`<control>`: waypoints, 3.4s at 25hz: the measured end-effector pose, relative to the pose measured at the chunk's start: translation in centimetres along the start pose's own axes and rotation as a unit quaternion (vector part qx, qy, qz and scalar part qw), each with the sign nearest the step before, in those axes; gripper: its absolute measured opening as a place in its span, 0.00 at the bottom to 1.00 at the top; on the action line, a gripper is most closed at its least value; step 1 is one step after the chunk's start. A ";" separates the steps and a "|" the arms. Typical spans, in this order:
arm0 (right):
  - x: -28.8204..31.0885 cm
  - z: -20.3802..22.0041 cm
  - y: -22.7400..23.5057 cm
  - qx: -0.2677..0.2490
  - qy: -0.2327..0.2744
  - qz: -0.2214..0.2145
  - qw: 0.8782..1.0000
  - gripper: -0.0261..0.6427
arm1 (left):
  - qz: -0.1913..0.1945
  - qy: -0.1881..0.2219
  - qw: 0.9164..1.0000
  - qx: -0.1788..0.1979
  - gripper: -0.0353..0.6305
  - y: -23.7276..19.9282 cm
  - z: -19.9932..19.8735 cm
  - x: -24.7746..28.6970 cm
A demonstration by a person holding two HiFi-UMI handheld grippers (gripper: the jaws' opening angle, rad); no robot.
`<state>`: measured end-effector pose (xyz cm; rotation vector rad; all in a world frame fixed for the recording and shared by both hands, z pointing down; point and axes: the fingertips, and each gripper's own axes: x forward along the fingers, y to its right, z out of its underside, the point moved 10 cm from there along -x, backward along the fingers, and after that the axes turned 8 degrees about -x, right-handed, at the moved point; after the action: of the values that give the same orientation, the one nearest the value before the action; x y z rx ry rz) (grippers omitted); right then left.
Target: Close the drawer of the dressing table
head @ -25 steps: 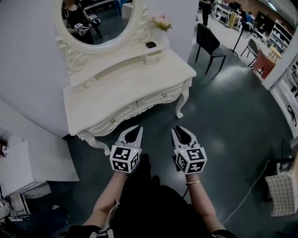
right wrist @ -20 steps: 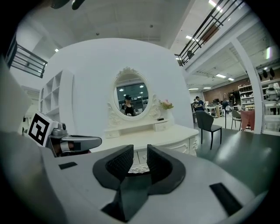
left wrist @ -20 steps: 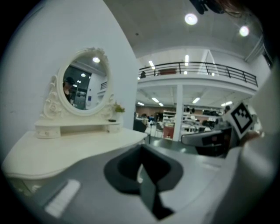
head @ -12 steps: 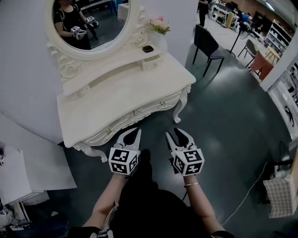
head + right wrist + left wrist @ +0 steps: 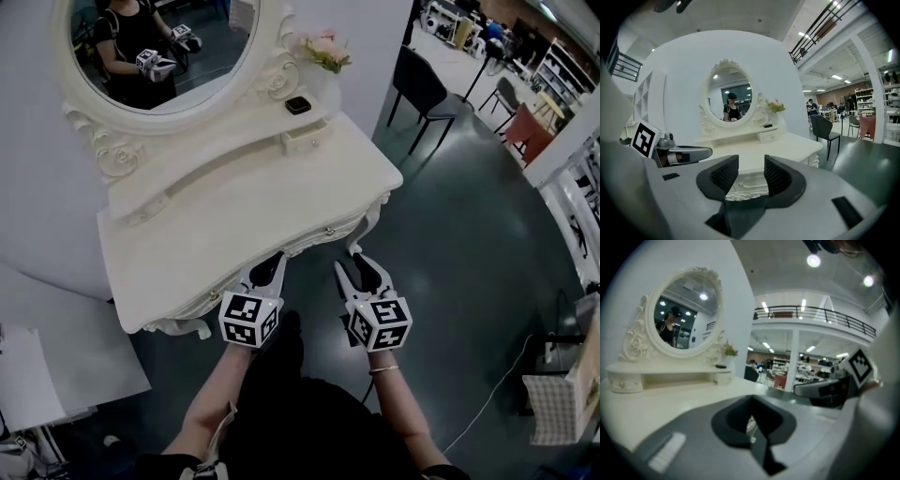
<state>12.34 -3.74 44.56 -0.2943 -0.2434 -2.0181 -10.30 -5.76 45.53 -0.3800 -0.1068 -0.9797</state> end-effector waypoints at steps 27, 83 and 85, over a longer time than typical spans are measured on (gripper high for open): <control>18.3 -5.9 7.9 -0.025 -0.033 0.035 0.999 0.26 | 0.026 -0.018 0.999 -0.020 0.06 -10.3 -6.0 14.3; 39.1 -6.7 15.6 -0.099 -0.141 -0.065 0.983 0.24 | -0.067 -0.049 0.994 -0.076 0.06 -16.1 -7.9 26.0; 39.4 -6.9 15.6 -0.100 -0.142 -0.066 0.983 0.25 | -0.068 -0.048 0.993 -0.078 0.06 -16.2 -8.0 26.0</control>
<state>8.46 -46.00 50.99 -0.7113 -0.2420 -2.1322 -9.79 -37.21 49.13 -0.5702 -0.1461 -1.1084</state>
